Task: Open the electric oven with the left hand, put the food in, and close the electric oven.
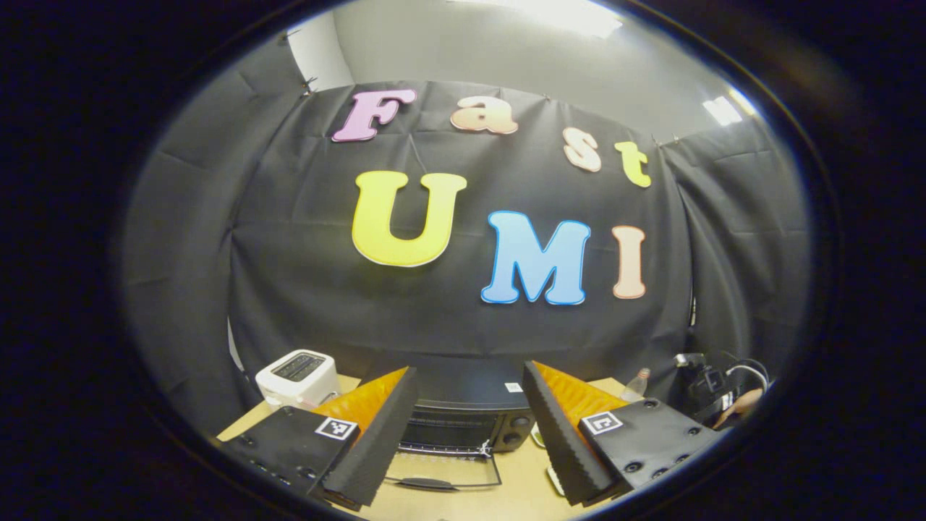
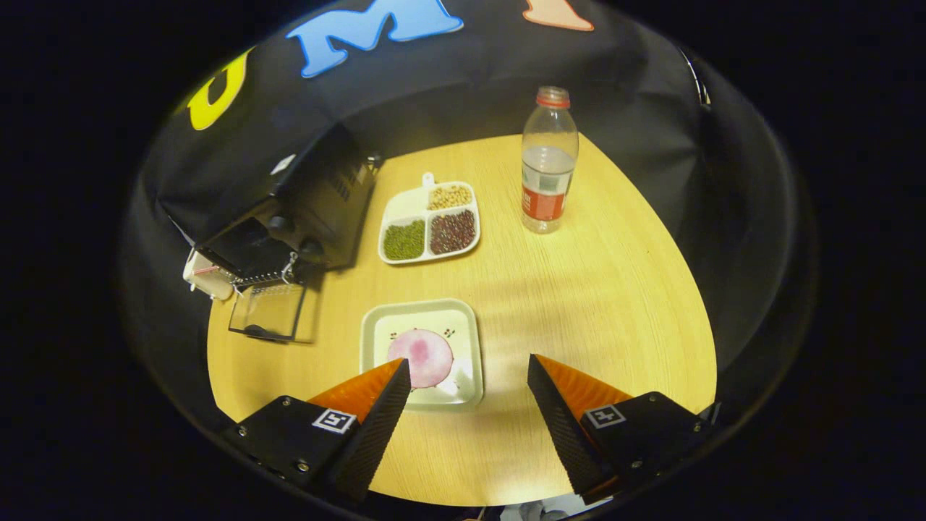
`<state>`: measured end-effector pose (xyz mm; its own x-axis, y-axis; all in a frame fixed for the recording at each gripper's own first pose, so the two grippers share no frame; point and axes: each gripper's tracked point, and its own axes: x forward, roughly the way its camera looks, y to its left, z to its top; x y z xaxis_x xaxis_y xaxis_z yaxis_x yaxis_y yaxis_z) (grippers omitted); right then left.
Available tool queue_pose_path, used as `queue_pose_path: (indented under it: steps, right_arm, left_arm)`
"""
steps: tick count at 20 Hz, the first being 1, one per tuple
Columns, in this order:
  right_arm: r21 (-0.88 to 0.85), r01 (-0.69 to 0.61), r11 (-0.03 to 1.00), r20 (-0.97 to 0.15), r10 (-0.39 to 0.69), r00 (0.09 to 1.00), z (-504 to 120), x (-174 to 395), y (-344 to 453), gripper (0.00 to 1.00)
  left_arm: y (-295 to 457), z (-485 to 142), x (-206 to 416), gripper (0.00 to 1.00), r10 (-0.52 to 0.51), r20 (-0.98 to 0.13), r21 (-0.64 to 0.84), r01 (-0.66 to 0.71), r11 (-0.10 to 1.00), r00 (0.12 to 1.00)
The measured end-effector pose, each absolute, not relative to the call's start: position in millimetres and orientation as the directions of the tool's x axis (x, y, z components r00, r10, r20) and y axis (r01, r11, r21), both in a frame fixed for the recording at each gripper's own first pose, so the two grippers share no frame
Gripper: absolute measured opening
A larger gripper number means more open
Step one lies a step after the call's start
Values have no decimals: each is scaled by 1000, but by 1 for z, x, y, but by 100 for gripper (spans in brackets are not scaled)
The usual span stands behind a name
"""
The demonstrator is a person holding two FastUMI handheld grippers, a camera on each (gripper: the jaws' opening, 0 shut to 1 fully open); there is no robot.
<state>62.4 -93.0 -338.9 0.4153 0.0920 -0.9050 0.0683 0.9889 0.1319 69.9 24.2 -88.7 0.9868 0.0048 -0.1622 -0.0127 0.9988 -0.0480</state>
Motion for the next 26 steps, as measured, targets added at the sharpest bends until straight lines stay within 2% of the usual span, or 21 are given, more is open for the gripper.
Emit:
queue_pose_path:
  steps: [5, 14, 19, 21, 23, 24, 26]
  right_arm:
    - [70, 85, 994, -948, 40, 315, -381, 79, -102, 99]
    - [-102, -39, 994, -974, -92, 206, -427, 85, -112, 99]
    - [-75, -44, 996, -977, -64, 203, -429, 88, -108, 93]
    - [-19, -44, 999, -980, -10, 198, -429, 87, -99, 90]
    - [38, -32, 999, -981, 43, 192, -433, 87, -88, 60]
    - [55, -26, 998, -982, 59, 182, -431, 87, -84, 40]
    - [78, -10, 997, -984, 79, 160, -421, 85, -80, 12]
  left_arm:
    - [46, -95, 55, 100, 61, -191, -37, -69, 997, 980]
    - [75, -98, 44, 97, 132, -217, -20, -140, 990, 967]
    - [73, -103, 44, 97, 121, -235, -25, -130, 991, 965]
    - [69, -102, 44, 97, 110, -233, -30, -120, 992, 966]
    - [64, -100, 45, 98, 98, -232, -28, -107, 994, 968]
    - [62, -100, 45, 99, 92, -230, -28, -101, 995, 969]
    - [58, -98, 43, 100, 83, -225, -27, -91, 995, 971]
